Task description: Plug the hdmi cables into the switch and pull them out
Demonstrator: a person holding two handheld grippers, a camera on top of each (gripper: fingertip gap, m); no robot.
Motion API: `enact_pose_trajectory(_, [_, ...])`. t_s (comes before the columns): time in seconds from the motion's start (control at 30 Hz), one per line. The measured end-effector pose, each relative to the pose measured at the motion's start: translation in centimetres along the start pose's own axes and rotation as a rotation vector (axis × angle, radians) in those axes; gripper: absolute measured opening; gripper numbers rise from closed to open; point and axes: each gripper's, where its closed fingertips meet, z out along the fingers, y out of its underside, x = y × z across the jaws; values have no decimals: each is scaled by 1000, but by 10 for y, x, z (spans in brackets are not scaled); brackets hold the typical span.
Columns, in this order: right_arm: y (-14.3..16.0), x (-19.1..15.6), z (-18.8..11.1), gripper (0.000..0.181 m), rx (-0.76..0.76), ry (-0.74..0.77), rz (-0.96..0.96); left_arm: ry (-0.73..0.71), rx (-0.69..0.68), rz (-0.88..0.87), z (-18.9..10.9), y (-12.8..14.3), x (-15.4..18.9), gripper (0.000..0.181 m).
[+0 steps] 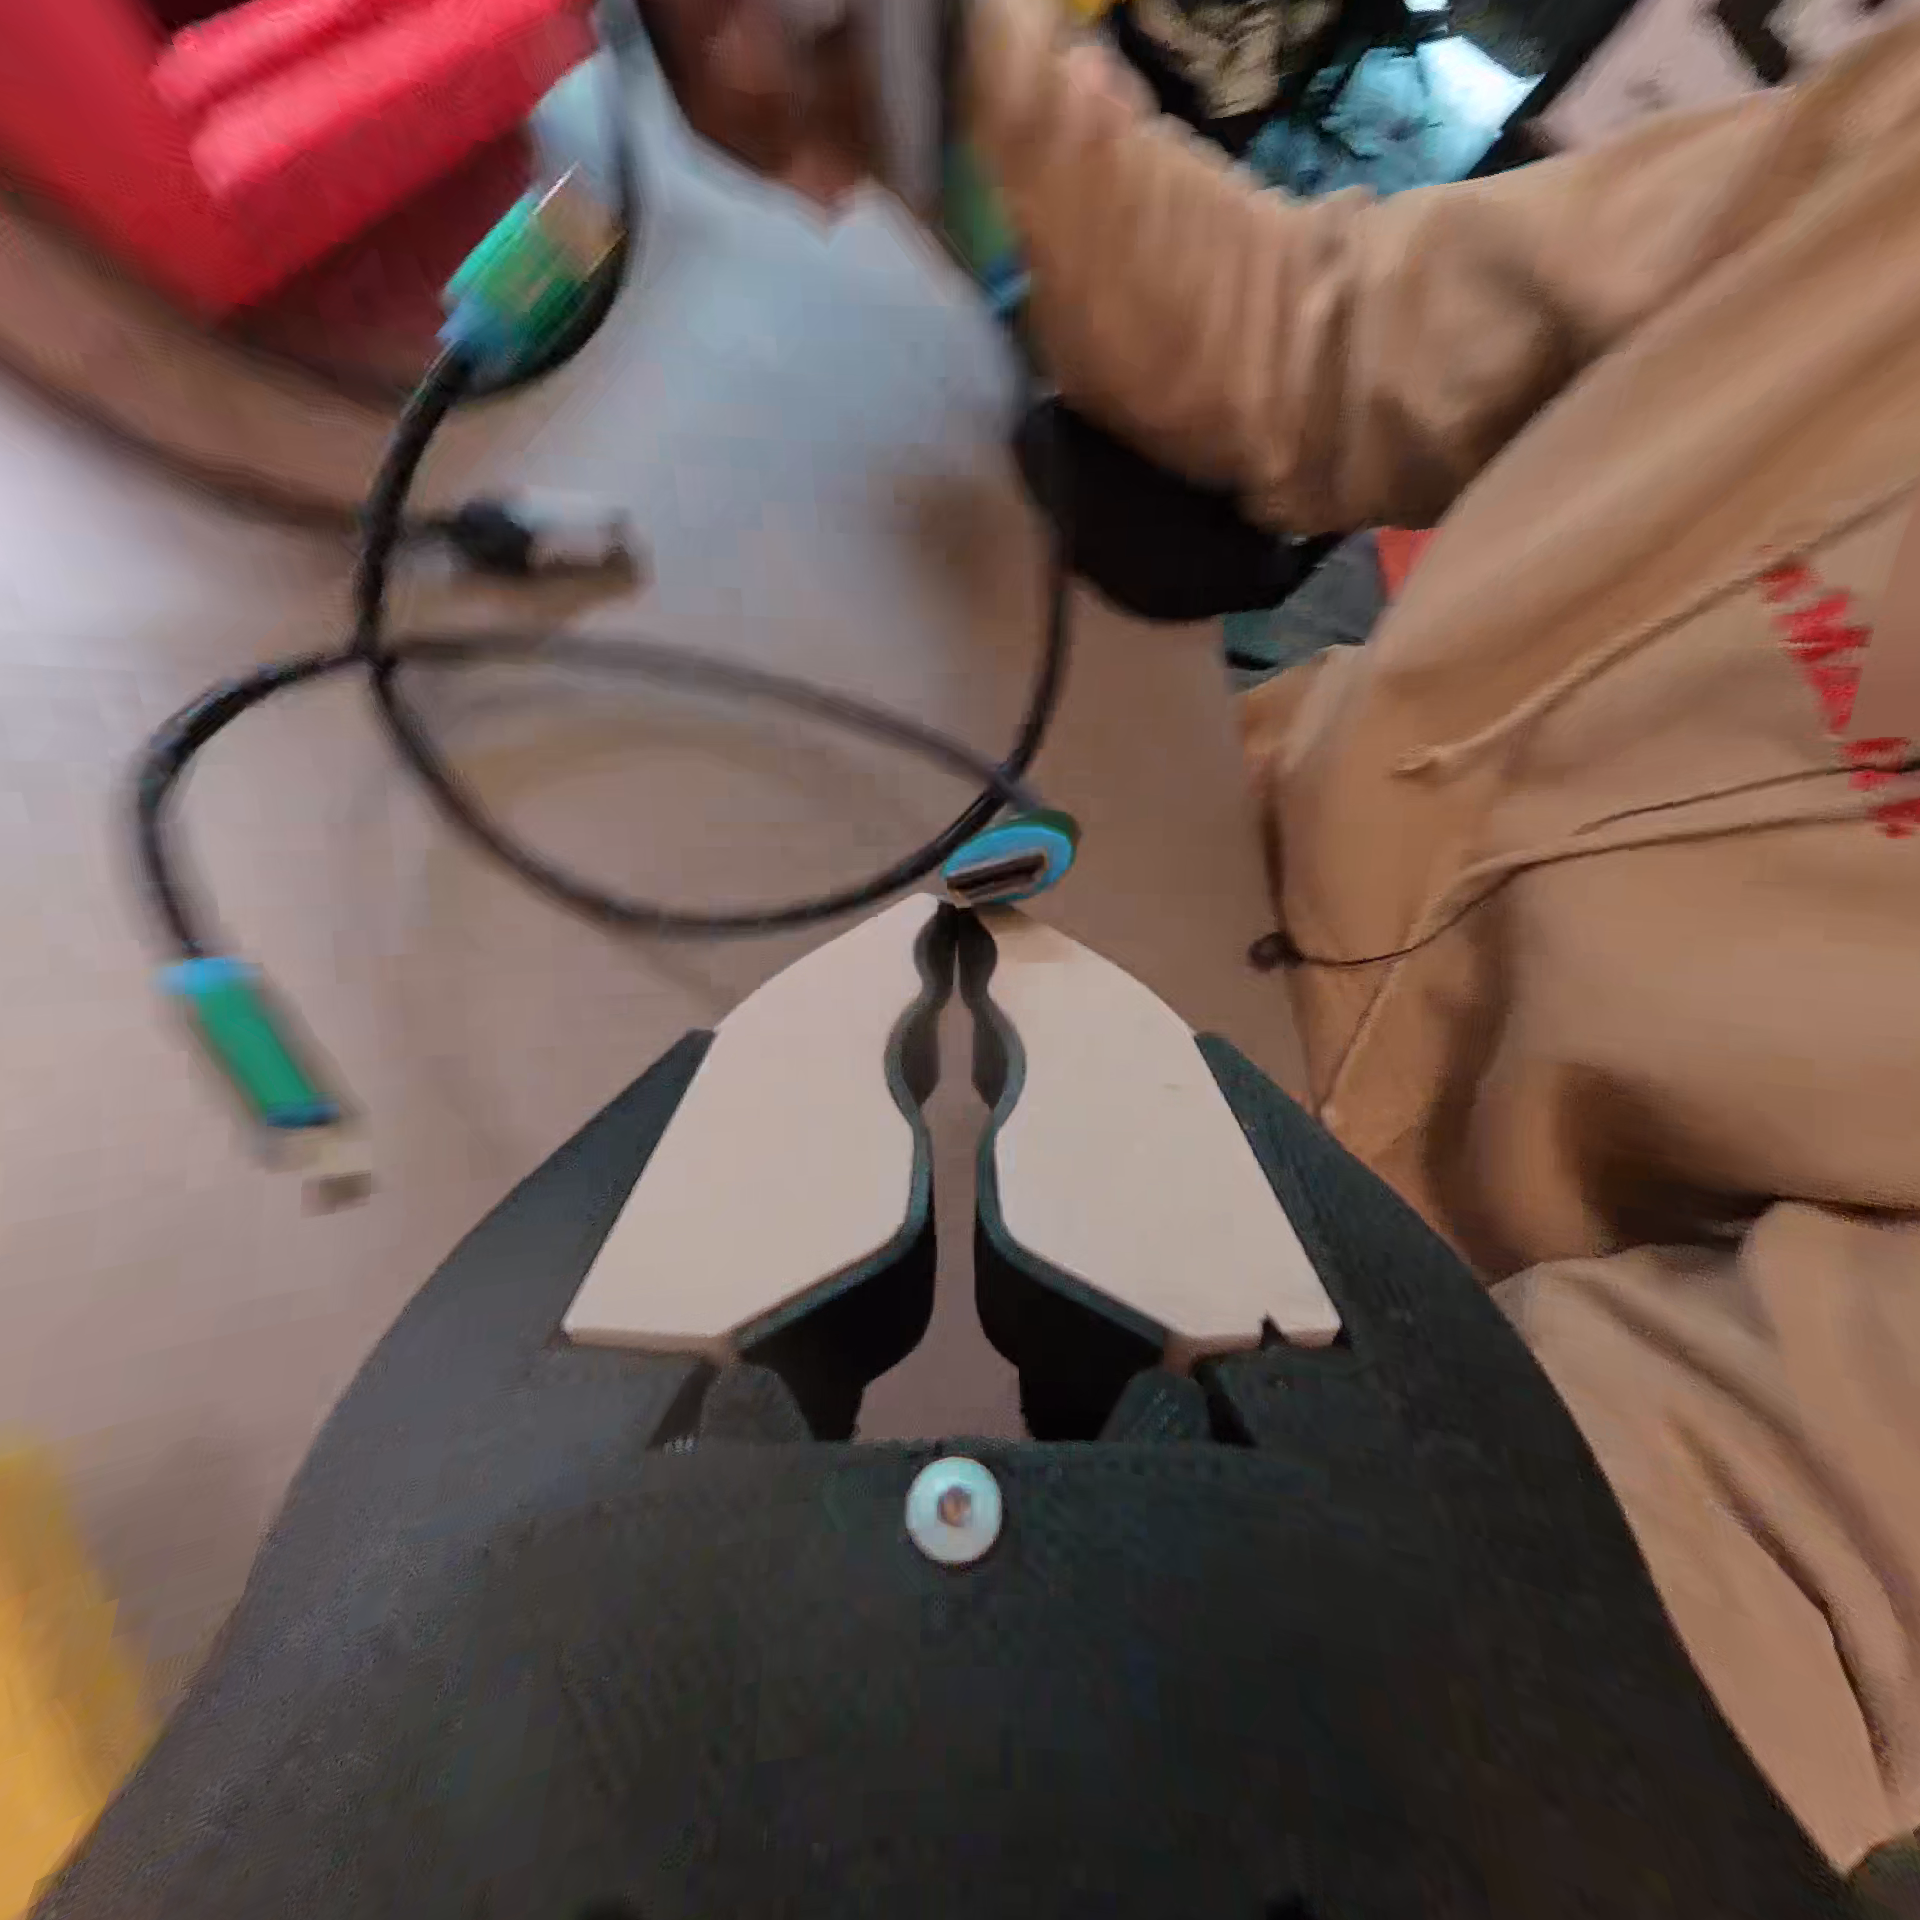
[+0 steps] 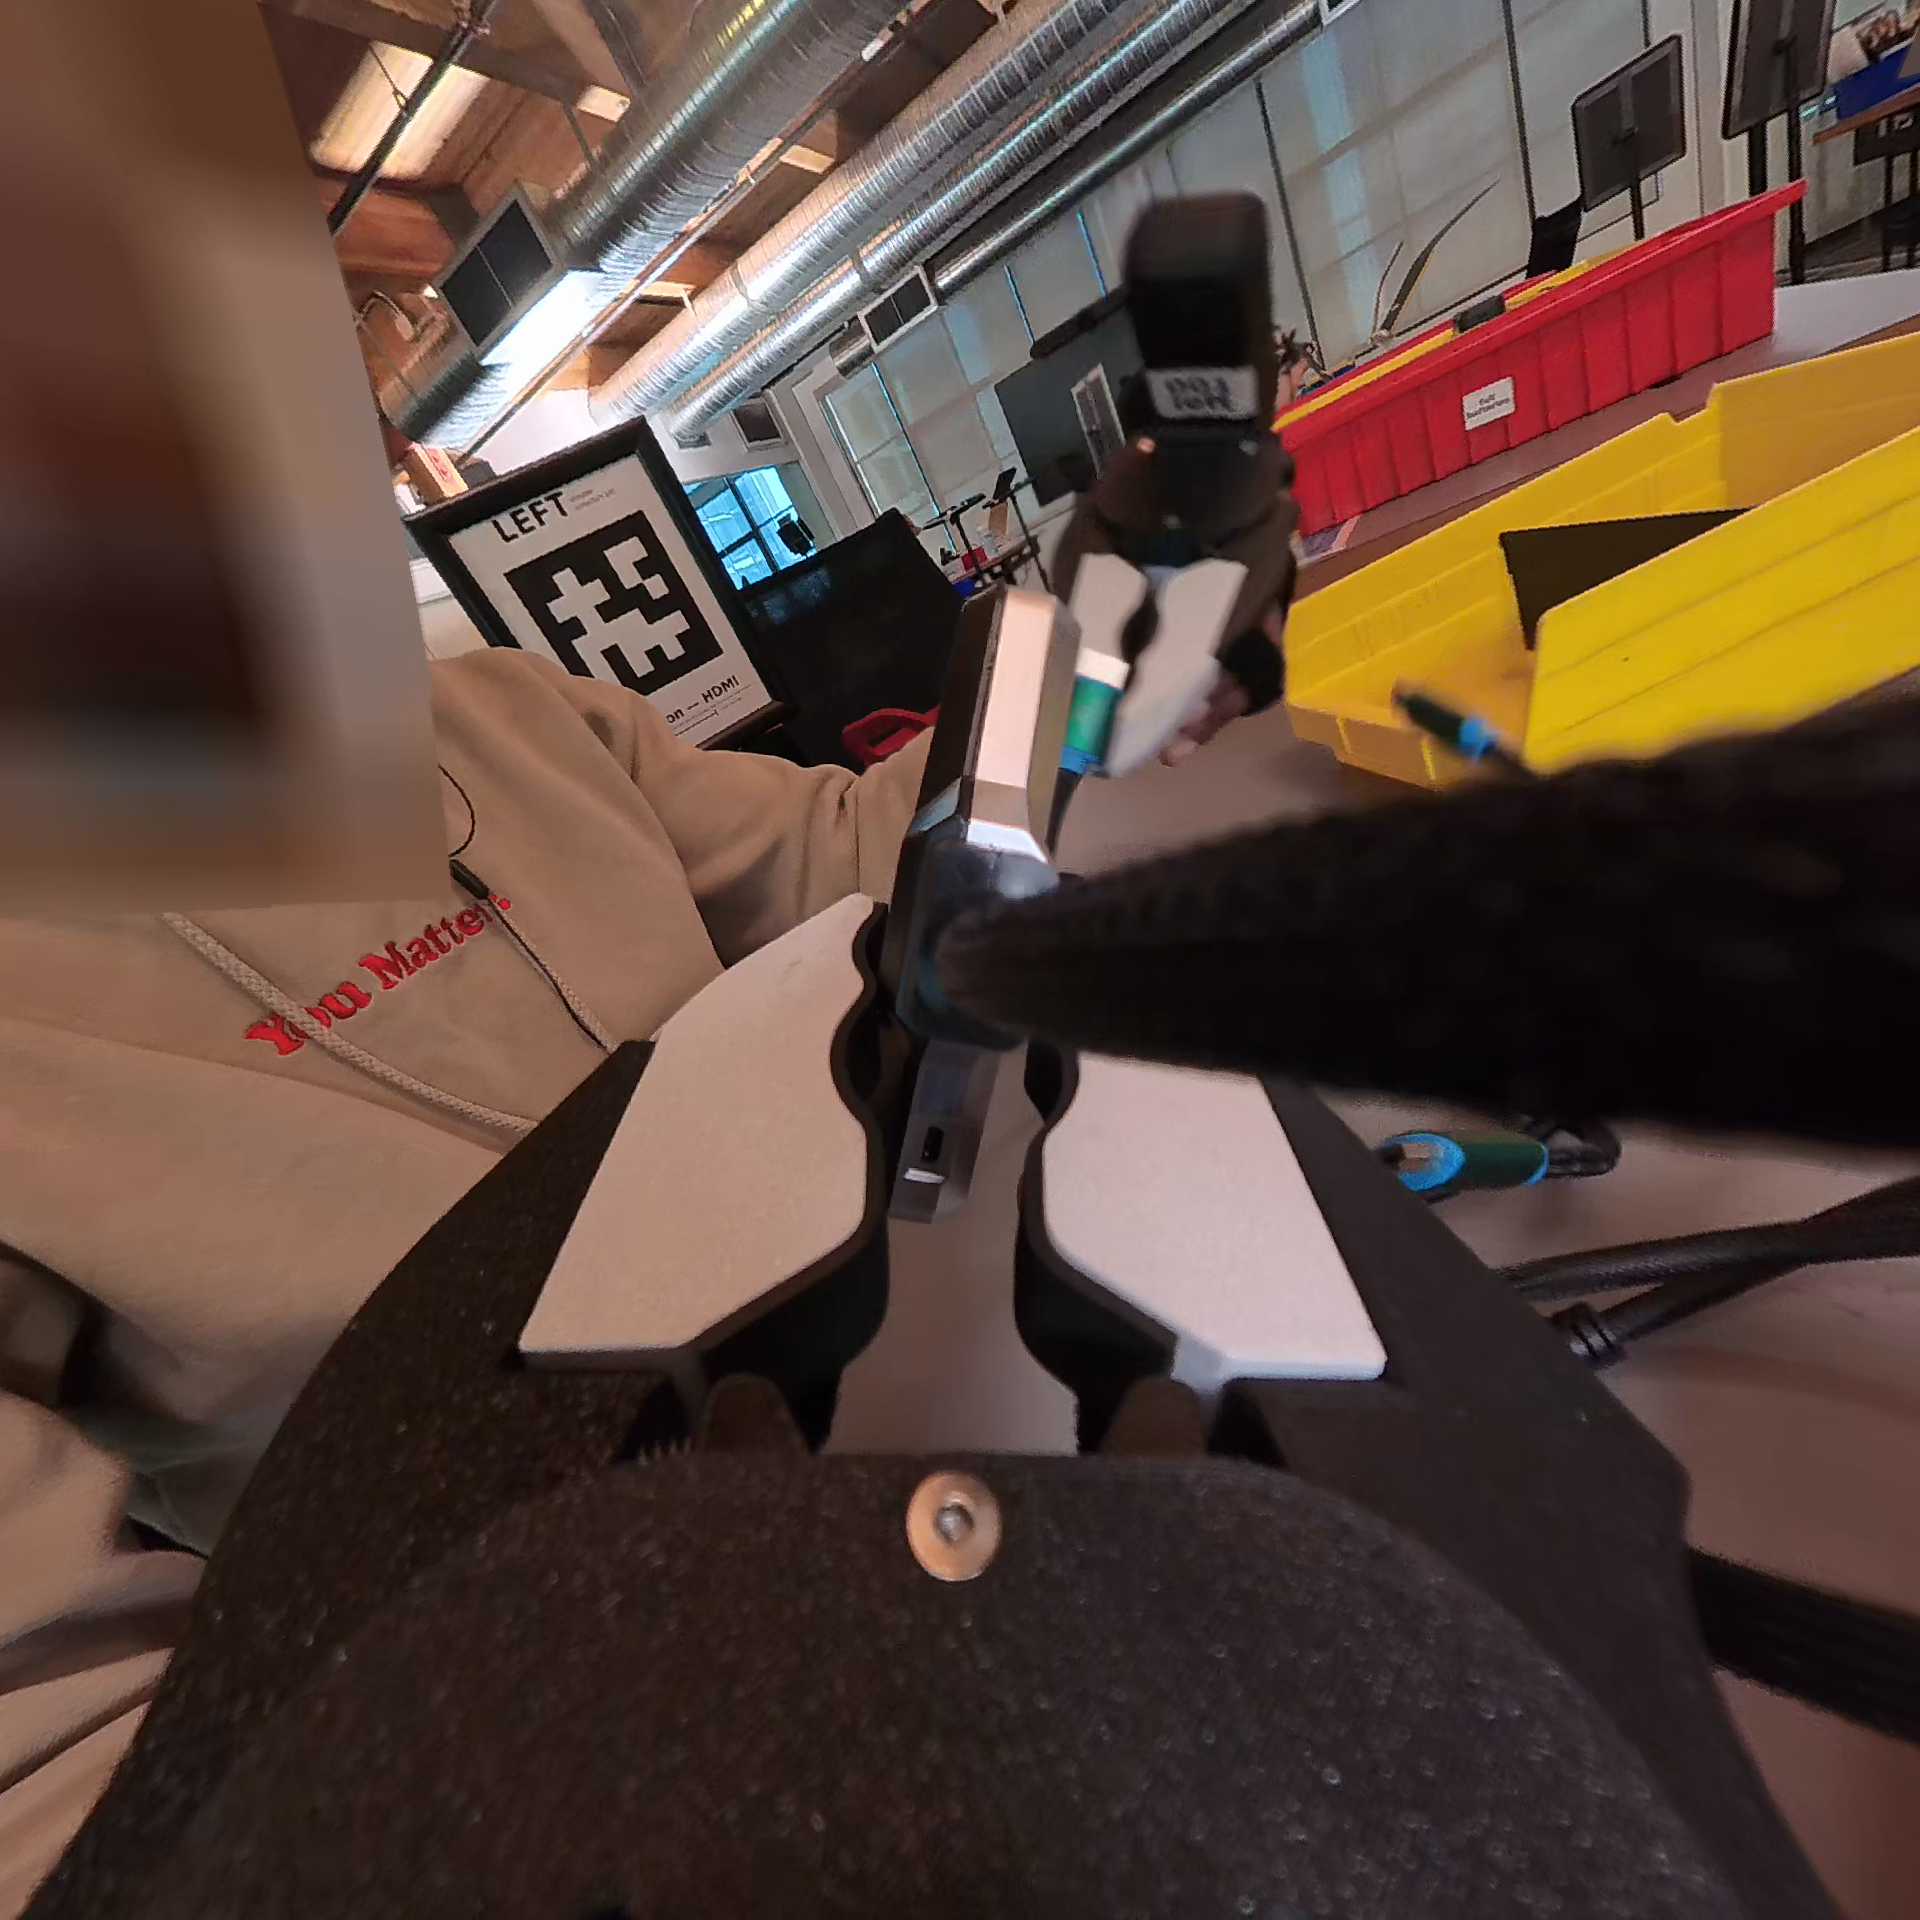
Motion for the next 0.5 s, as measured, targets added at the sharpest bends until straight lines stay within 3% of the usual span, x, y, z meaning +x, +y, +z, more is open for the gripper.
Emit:
enact_pose_trajectory(0.1, [-2,0,-1,23,9,3,-1,-78,-6,-187,-15,35,-35,2])
enact_pose_trajectory(0.2, [-1,1,-2,23,5,6,0,-164,43,-291,-28,46,-59,3])
enact_pose_trajectory(0.37, [-2,0,-3,23,1,11,-7,-315,142,-268,-47,24,-69,7])
enact_pose_trajectory(0.5, [-5,-2,-6,23,16,11,-13,-372,118,-194,-42,8,-59,12])
